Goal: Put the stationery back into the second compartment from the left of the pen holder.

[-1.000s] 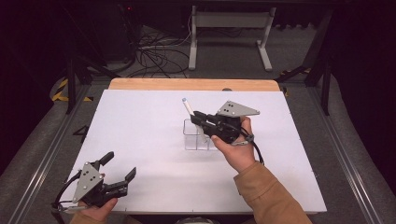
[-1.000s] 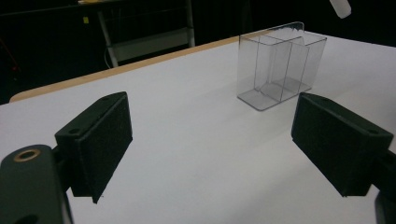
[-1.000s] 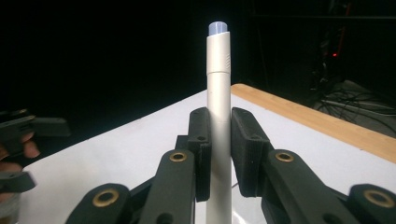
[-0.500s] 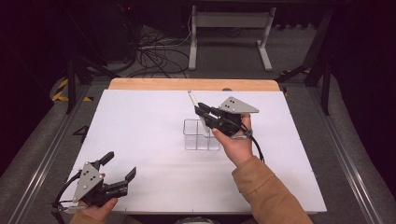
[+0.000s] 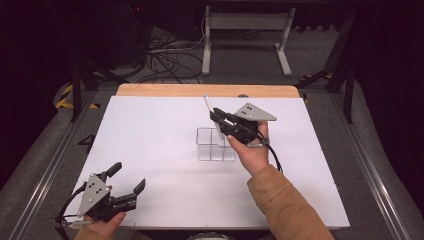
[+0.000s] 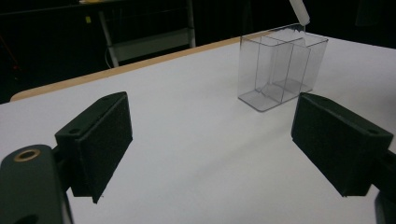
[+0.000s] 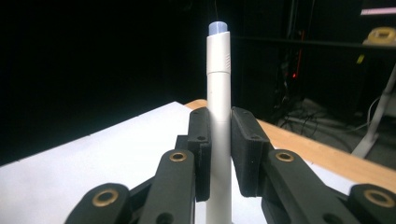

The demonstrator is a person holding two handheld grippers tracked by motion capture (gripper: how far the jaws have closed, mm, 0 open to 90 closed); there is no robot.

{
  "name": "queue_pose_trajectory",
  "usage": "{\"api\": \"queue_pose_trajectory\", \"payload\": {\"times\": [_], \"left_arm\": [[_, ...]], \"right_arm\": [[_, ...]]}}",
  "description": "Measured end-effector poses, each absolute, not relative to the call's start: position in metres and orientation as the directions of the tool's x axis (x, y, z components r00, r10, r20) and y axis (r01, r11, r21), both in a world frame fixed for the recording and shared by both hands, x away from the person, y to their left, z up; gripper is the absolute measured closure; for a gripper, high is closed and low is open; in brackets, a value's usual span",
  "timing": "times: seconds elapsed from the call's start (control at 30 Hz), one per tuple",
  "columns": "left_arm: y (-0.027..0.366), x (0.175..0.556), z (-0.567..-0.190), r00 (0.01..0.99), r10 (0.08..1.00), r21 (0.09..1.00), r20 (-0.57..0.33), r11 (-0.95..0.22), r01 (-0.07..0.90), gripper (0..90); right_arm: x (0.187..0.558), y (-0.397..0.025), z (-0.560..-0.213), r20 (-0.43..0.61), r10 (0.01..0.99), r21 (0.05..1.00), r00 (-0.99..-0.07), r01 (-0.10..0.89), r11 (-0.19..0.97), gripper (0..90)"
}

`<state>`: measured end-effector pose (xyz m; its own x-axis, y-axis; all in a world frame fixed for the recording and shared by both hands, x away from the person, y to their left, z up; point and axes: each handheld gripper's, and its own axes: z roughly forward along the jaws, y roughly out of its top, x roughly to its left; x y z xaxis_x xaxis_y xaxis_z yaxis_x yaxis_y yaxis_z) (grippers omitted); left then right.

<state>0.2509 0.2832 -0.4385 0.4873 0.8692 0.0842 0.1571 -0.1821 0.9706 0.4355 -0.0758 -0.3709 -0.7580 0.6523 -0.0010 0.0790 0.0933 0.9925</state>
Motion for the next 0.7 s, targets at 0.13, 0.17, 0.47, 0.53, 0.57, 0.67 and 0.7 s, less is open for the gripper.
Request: {"api": "queue_pose_trajectory", "payload": {"times": [0.13,0.17,0.47,0.53,0.57,0.67,0.7], "left_arm": [[0.283,0.251,-0.439,0.488,0.869,0.971,0.083,-0.181,0.157,13.2],[0.283,0.252,-0.439,0.488,0.869,0.971,0.083,-0.181,0.158,13.2],[0.283,0.252,-0.439,0.489,0.868,0.971,0.084,-0.181,0.156,13.2],[0.283,0.252,-0.439,0.49,0.868,0.971,0.085,-0.183,0.156,13.2],[0.283,0.252,-0.439,0.49,0.868,0.971,0.084,-0.183,0.156,13.2],[0.283,0.252,-0.439,0.489,0.868,0.97,0.086,-0.185,0.157,13.2],[0.283,0.252,-0.439,0.49,0.868,0.97,0.086,-0.186,0.158,13.2]], "right_arm": [[0.436,-0.075,-0.374,-0.015,0.66,0.992,-0.751,0.07,0.101,79.3],[0.437,-0.075,-0.375,-0.02,0.658,0.993,-0.753,0.062,0.1,79.3],[0.439,-0.072,-0.389,-0.011,0.67,0.992,-0.742,0.077,0.102,79.3],[0.44,-0.071,-0.393,-0.012,0.67,0.991,-0.742,0.08,0.106,79.2],[0.44,-0.071,-0.394,-0.015,0.672,0.991,-0.741,0.08,0.11,79.2],[0.441,-0.07,-0.398,-0.016,0.671,0.99,-0.741,0.083,0.116,79.2],[0.441,-0.07,-0.399,-0.014,0.67,0.989,-0.742,0.088,0.117,79.2]]}}
